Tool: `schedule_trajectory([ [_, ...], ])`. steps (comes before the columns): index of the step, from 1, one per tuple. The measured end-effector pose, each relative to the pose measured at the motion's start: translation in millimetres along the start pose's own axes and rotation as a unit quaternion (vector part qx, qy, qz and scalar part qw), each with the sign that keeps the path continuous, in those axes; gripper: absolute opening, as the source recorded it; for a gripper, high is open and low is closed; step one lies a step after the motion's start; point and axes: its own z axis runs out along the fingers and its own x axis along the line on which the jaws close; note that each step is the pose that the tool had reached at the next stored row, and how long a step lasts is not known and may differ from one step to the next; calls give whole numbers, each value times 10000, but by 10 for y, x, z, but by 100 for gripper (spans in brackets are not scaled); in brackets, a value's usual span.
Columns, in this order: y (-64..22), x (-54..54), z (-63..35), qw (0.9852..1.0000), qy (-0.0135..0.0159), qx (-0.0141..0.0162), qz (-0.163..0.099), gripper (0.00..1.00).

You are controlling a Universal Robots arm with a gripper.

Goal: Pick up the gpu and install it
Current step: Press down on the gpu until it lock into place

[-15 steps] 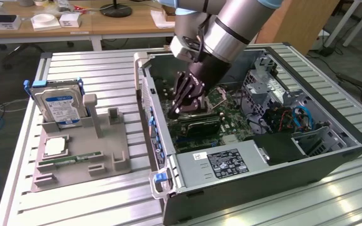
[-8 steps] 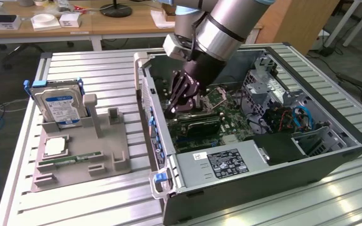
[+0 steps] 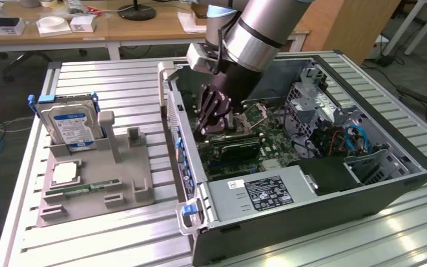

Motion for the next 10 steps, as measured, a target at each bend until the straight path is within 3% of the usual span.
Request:
schedule_trajectory([
  [1,8,0,3,10000,0,26,1,10],
  [6,54,-1,13,10000,2,87,3,10],
  [10,77,-4,6,9999,5,106,4,10],
])
